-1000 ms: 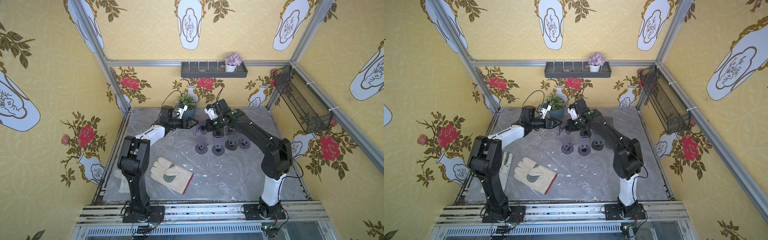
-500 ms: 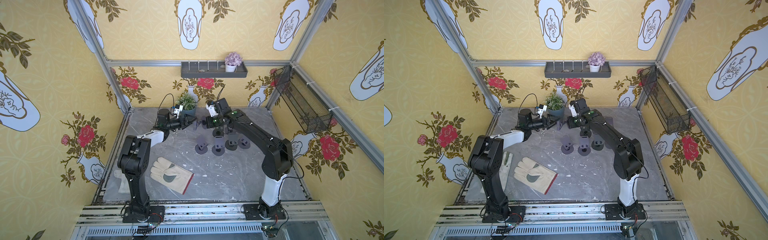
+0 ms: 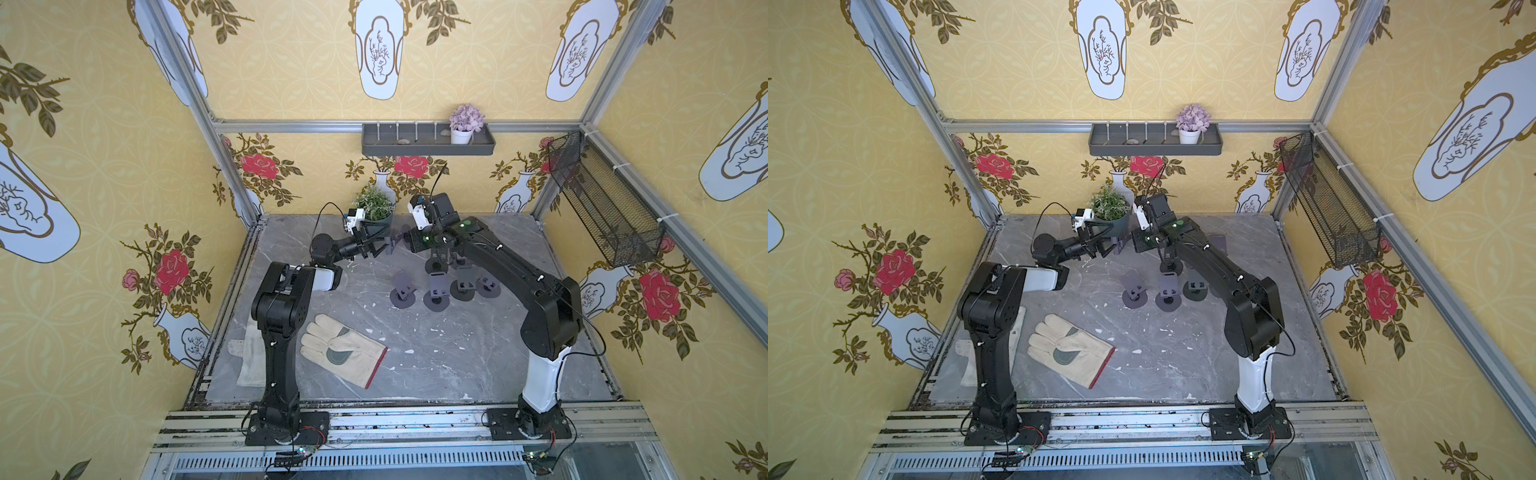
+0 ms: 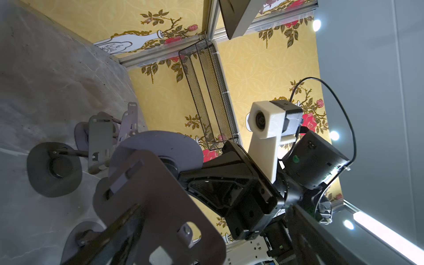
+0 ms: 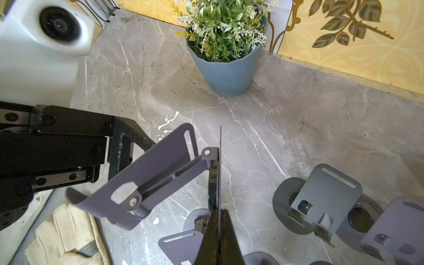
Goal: Open the phone stand
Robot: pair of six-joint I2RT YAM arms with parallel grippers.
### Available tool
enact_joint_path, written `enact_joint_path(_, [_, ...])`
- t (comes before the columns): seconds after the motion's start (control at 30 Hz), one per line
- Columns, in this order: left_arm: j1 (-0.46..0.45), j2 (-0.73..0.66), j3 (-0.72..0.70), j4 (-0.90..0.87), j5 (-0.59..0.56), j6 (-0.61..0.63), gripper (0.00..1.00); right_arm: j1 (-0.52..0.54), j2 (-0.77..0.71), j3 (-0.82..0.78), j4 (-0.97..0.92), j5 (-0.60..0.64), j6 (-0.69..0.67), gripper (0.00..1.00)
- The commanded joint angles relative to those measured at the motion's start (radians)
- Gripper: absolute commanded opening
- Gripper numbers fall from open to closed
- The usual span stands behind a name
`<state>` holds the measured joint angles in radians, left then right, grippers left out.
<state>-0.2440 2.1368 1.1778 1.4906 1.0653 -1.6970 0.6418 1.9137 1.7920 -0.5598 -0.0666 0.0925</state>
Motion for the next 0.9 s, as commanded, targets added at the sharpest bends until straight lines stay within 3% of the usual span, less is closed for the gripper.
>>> enact_joint_path(0.0, [0.003, 0.005, -0.013, 0.168, 0.018, -0.093, 0.99, 0.003, -0.006, 0.018, 0.064, 0.036, -0.02, 0.0])
enact_joint_path(0.43, [0.005, 0.006, -0.045, 0.178, 0.041, -0.108, 0.99, 0.023, -0.029, 0.037, 0.065, 0.053, -0.064, 0.0])
enact_joint_path(0.87, [0.005, 0.013, -0.01, 0.255, 0.03, -0.208, 0.99, 0.037, 0.02, 0.062, 0.074, 0.045, -0.079, 0.0])
